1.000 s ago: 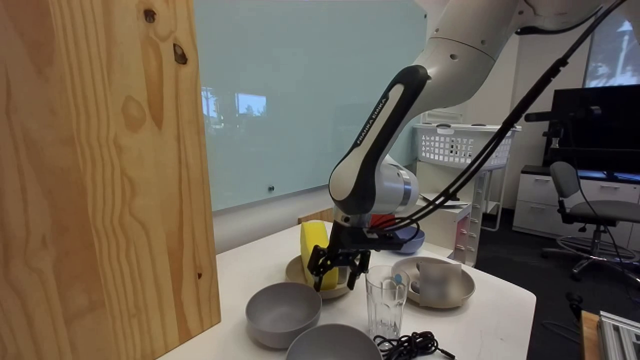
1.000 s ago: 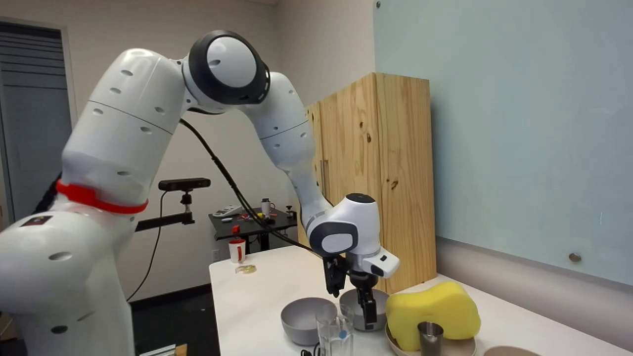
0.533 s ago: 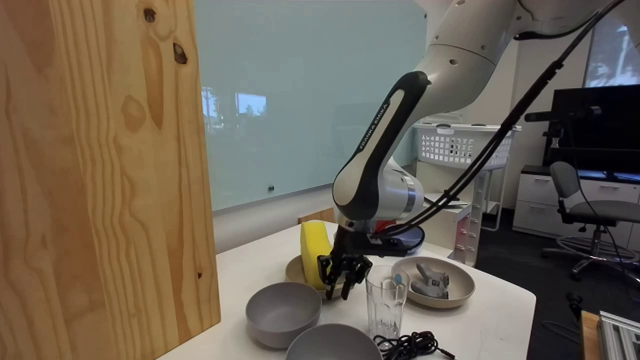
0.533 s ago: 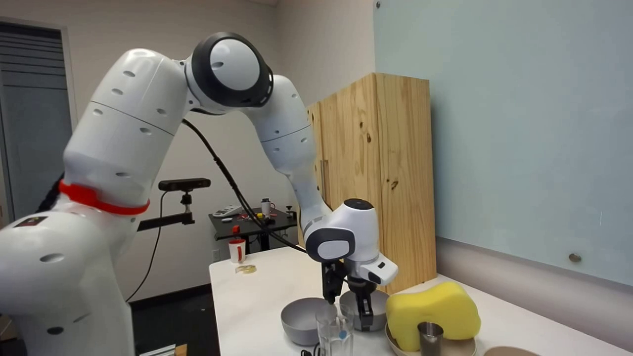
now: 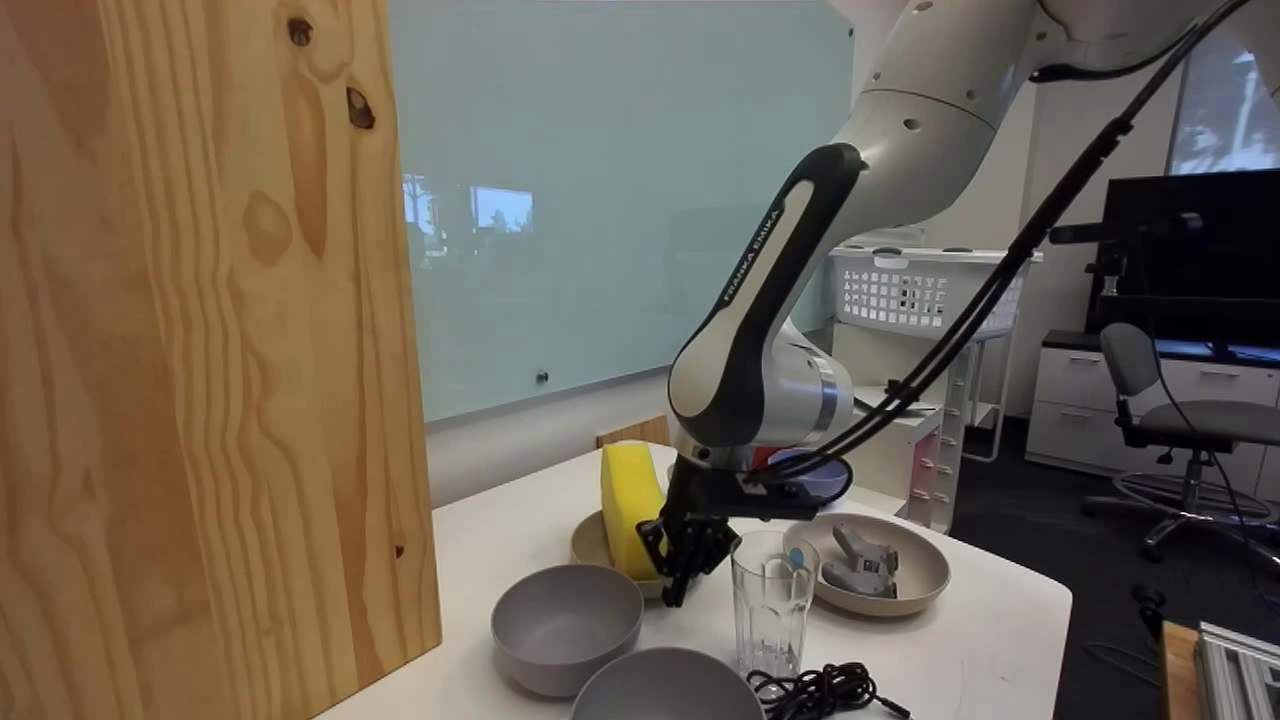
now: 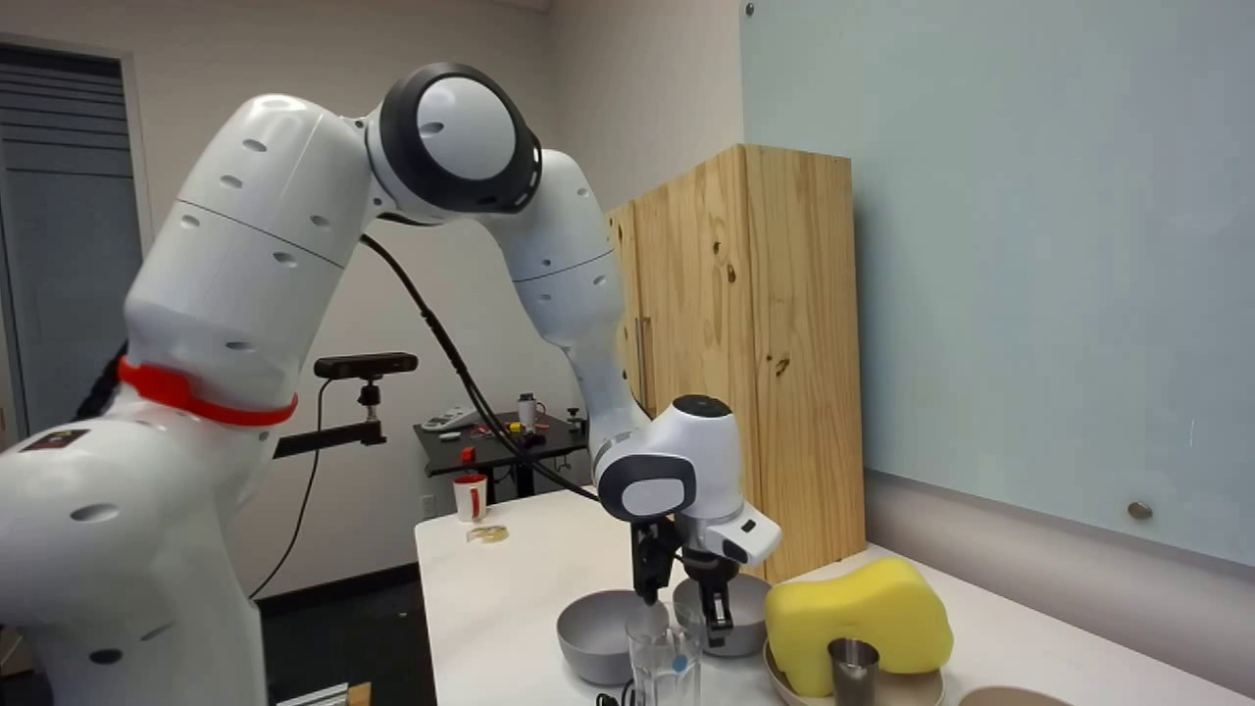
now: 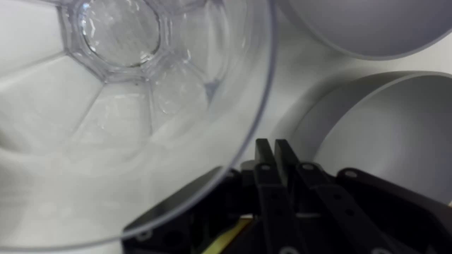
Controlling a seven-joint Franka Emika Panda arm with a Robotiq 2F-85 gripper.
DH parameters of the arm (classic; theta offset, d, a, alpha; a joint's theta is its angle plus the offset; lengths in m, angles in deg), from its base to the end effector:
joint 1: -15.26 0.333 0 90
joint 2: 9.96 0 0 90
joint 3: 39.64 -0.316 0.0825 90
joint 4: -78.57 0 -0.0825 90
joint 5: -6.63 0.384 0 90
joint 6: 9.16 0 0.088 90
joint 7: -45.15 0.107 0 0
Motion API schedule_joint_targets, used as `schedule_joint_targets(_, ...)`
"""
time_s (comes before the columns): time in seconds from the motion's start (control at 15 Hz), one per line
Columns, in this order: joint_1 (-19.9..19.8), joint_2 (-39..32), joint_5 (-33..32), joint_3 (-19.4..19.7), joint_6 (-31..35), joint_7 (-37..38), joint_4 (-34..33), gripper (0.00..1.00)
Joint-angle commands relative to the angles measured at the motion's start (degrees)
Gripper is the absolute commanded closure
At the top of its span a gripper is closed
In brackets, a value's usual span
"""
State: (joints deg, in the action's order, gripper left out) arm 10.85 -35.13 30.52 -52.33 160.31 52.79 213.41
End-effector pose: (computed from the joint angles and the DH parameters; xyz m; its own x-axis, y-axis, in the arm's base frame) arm 0.5159 0.0531 0.1613 0.9060 -0.4166 0.0752 -0.3892 -0.8896 -0.2390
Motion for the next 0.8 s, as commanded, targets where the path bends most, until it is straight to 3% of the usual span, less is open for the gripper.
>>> schedule_joint_targets(0.0, 0.3, -0.27, -1.44, 0.93, -1.66, -0.62, -0.14, 0.6)
schedule_joint_targets(0.47, -0.61, 1.72, -4.15, 4.09, -6.31, -2.77, -1.92, 0.07)
schedule_joint_targets(0.53, -0.84, 1.91, -4.3, 4.12, -6.66, -3.54, -2.36, 0.01)
schedule_joint_targets(0.73, -0.19, 1.74, -4.81, 4.85, -7.42, -4.07, -3.98, 0.0)
